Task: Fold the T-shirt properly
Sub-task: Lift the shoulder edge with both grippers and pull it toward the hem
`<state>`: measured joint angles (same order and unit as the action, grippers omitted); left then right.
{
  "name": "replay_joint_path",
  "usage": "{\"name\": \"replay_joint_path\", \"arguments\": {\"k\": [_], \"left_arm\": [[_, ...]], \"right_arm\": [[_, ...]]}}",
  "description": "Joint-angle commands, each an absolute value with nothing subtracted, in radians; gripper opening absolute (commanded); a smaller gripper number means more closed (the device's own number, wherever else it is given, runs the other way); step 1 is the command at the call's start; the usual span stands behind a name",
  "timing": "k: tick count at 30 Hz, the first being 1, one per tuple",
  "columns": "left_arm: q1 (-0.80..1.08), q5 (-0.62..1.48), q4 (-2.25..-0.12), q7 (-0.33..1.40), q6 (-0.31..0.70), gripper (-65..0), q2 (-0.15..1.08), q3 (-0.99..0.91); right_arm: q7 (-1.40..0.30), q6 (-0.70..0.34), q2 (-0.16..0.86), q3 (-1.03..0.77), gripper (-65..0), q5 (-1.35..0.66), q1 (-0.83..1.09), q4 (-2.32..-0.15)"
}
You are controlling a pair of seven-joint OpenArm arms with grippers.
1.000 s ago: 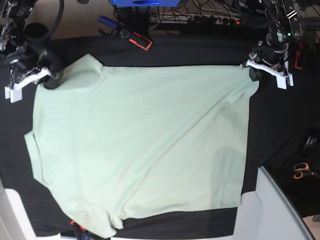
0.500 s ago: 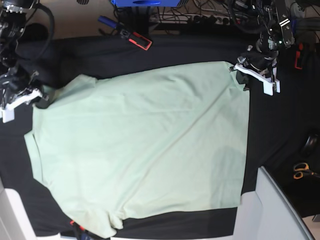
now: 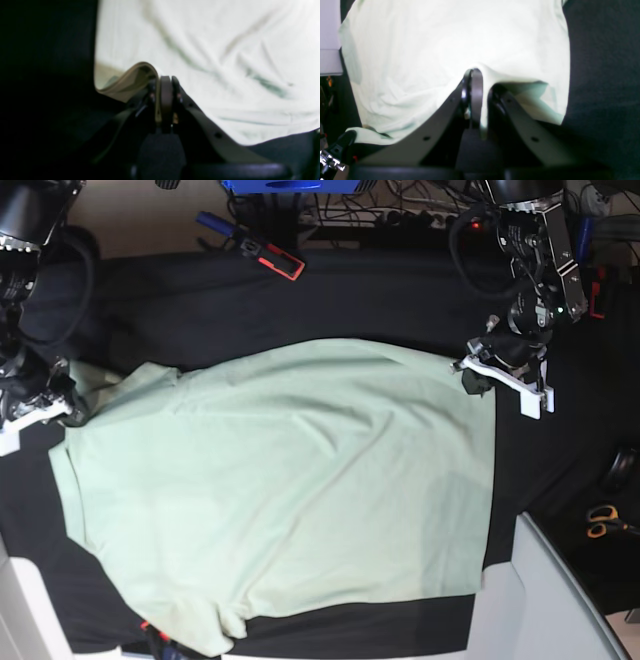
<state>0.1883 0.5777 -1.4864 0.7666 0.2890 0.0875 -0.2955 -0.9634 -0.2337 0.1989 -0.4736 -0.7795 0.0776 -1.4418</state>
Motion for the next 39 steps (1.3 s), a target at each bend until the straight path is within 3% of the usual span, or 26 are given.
{"name": "replay_joint_path", "arguments": {"k": [1, 8, 22, 34, 39], "left_arm": [[0.180, 0.590, -1.506, 0.753, 0.289, -65.0, 0.097, -0.300], [0.148, 0.590, -1.508, 0.753, 0.289, -65.0, 0.097, -0.308], [0.140, 0.590, -1.644, 0.753, 0.289, -65.0, 0.065, -0.308], [0.084, 0.581, -1.629, 0.753, 0.289, -65.0, 0.045, -0.398], [0.061, 0.581, -1.584, 0.751, 0.289, -65.0, 0.047, -0.398]], "right_arm": [[-0.952, -0.240, 0.216, -0.476, -64.7, -0.797, 0.058, -1.454], [-0.981, -0.185, 0.234, -0.476, -64.7, -0.797, 0.018, -1.437], [-1.049, -0.183, 0.217, -0.478, -64.7, -0.799, 0.001, -1.432], [-1.052, -0.147, 0.222, -0.476, -64.7, -0.797, -0.068, -1.431], [-1.046, -0.145, 0.240, -0.476, -64.7, -0.797, -0.107, -1.322]]}}
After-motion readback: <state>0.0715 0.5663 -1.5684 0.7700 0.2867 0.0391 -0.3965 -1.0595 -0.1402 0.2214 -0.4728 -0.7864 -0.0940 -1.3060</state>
